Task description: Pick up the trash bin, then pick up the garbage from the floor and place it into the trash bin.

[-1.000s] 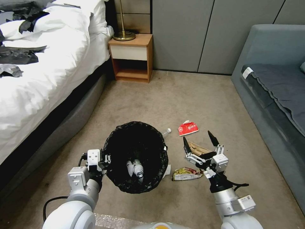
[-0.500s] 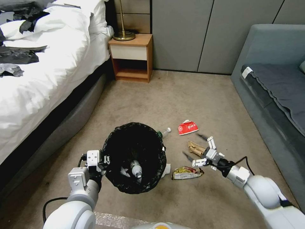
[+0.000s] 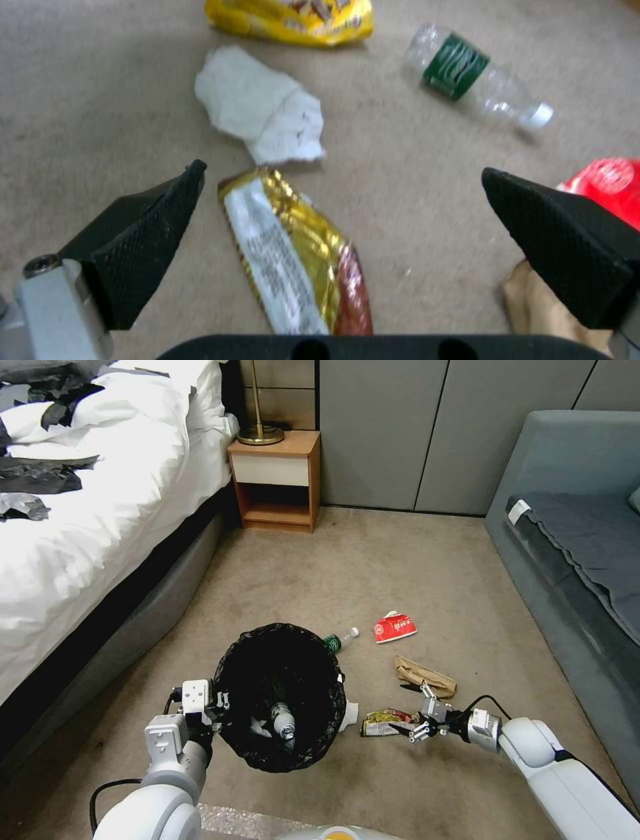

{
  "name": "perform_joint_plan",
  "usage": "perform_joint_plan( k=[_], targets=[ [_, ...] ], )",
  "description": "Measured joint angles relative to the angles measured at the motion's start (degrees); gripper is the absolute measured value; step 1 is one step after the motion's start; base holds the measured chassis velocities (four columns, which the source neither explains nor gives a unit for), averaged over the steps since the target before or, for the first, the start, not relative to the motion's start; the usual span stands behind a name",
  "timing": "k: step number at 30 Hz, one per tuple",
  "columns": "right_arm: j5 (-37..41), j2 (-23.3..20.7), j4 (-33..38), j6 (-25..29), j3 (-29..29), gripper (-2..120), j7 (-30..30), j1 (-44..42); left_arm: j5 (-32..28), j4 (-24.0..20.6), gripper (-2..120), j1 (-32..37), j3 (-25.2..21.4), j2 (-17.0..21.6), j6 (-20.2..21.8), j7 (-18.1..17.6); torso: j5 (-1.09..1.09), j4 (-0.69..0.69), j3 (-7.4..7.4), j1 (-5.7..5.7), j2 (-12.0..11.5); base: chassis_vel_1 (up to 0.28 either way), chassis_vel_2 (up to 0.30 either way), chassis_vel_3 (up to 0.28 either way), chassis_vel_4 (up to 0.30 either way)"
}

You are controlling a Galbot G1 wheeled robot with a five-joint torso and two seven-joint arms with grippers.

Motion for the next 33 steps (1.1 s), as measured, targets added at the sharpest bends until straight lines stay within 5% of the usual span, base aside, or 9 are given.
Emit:
perform_joint_plan(
  k=[27, 33],
  targets=[
    [-8.7, 11.9, -26.5, 5.5, -0.9, 98, -1.7, 11.8, 2.5, 0.1, 0, 1.6, 0.5, -1.8, -0.8, 0.0, 0.01, 0.00, 0.00, 0.00, 0.0, 0.000, 0.000, 0.000, 0.000],
    [-11.7, 13.9, -32.5, 6.8, 2.2, 75, -1.6, 13.9, 2.7, 0.3, 0, 1.7, 0.5, -1.8, -0.9, 0.0, 0.00, 0.00, 0.00, 0.00, 0.0, 0.000, 0.000, 0.000, 0.000]
  ],
)
